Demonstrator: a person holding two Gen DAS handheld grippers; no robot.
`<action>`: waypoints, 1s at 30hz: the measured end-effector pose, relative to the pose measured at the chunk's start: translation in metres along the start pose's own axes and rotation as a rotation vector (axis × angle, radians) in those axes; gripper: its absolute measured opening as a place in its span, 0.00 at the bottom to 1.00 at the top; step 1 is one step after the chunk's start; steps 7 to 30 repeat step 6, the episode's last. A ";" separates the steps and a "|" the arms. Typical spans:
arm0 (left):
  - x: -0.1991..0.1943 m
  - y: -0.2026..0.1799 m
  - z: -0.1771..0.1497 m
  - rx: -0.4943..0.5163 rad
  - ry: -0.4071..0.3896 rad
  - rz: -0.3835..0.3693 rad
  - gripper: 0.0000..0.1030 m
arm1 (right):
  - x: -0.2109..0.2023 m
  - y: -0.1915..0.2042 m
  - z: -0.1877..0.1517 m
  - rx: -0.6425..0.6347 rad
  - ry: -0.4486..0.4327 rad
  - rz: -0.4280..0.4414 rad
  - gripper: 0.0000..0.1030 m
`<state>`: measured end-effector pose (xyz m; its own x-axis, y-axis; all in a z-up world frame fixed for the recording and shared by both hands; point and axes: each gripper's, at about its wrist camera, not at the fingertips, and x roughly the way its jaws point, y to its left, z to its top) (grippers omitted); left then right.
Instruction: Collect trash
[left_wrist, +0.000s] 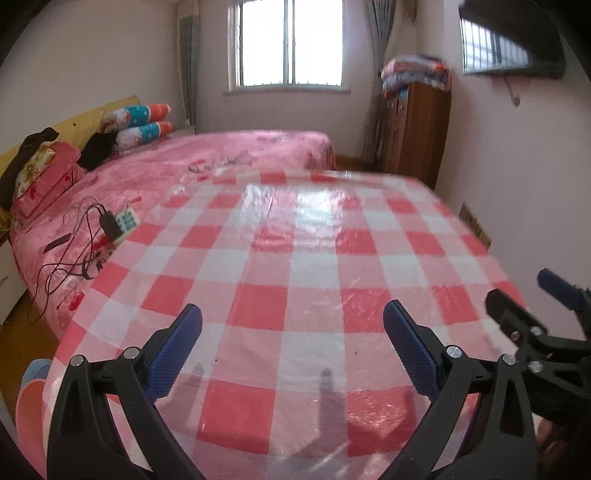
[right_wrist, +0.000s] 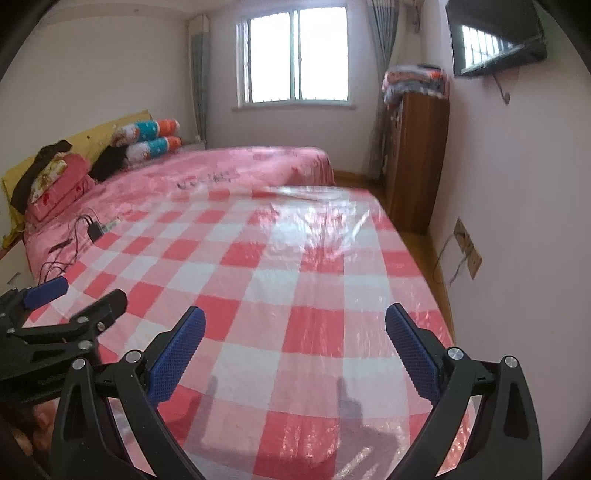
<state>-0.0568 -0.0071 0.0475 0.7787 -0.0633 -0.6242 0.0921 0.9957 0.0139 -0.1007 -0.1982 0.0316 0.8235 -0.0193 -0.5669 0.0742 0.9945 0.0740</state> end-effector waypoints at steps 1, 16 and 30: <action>0.010 0.000 -0.001 -0.002 0.033 0.004 0.96 | 0.005 -0.002 0.000 0.007 0.023 -0.002 0.94; 0.053 0.004 -0.006 -0.049 0.182 -0.007 0.96 | 0.035 -0.008 -0.006 0.028 0.152 -0.030 0.94; 0.053 0.004 -0.006 -0.049 0.182 -0.007 0.96 | 0.035 -0.008 -0.006 0.028 0.152 -0.030 0.94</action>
